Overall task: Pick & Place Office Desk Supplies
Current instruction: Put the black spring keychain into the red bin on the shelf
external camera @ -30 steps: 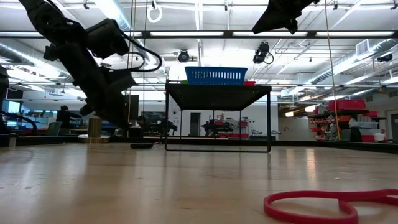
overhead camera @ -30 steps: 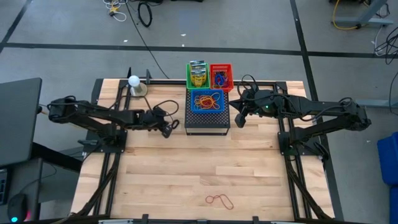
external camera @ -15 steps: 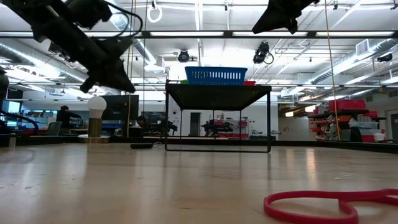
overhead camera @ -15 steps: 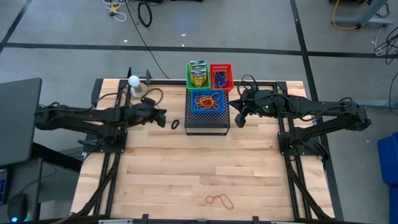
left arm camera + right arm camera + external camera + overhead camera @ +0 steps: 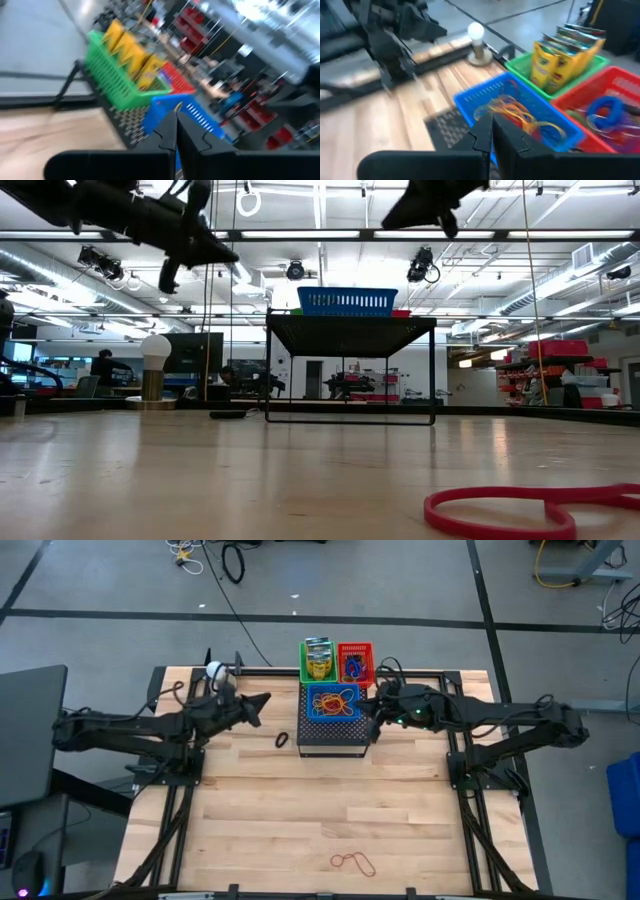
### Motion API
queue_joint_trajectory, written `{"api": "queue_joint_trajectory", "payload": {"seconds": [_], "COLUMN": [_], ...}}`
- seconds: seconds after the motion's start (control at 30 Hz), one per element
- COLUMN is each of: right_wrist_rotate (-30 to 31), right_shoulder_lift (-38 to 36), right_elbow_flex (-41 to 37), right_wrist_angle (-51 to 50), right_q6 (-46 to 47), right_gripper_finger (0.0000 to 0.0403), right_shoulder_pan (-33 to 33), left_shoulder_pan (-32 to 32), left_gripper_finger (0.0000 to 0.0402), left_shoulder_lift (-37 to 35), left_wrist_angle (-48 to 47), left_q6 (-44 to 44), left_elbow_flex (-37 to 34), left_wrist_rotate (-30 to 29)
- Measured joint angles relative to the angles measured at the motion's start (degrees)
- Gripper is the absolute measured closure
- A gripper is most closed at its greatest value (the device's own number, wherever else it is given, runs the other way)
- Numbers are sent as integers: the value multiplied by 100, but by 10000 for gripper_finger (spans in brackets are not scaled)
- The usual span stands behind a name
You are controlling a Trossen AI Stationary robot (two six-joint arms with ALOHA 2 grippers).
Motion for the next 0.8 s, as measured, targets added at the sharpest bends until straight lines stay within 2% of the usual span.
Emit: {"api": "queue_joint_trajectory", "payload": {"seconds": [0.17,0.33,0.43,0.5,0.57,0.7,0.8], "right_wrist_rotate": [-237,-379,-473,-581,-593,-597,-597], "right_shoulder_lift": [412,705,821,849,850,850,850], "right_elbow_flex": [0,0,0,0,0,0,0], "right_wrist_angle": [950,1682,1774,1756,1669,1615,1615], "right_q6": [573,962,1136,1178,1175,1115,1044], "right_gripper_finger": [364,321,291,272,255,234,229], "right_shoulder_pan": [2,0,0,-1,25,42,42], "left_shoulder_pan": [-223,-456,-620,-685,-674,-582,-456], "left_gripper_finger": [396,396,396,396,396,396,386], "left_shoulder_lift": [285,743,1032,1079,1050,1097,1303], "left_wrist_angle": [721,950,1016,455,-714,-3096,-4139], "left_q6": [143,153,578,824,802,363,-342], "left_elbow_flex": [2,214,521,806,1102,1507,1379], "left_wrist_rotate": [-128,-207,-94,-31,-55,-153,86]}}
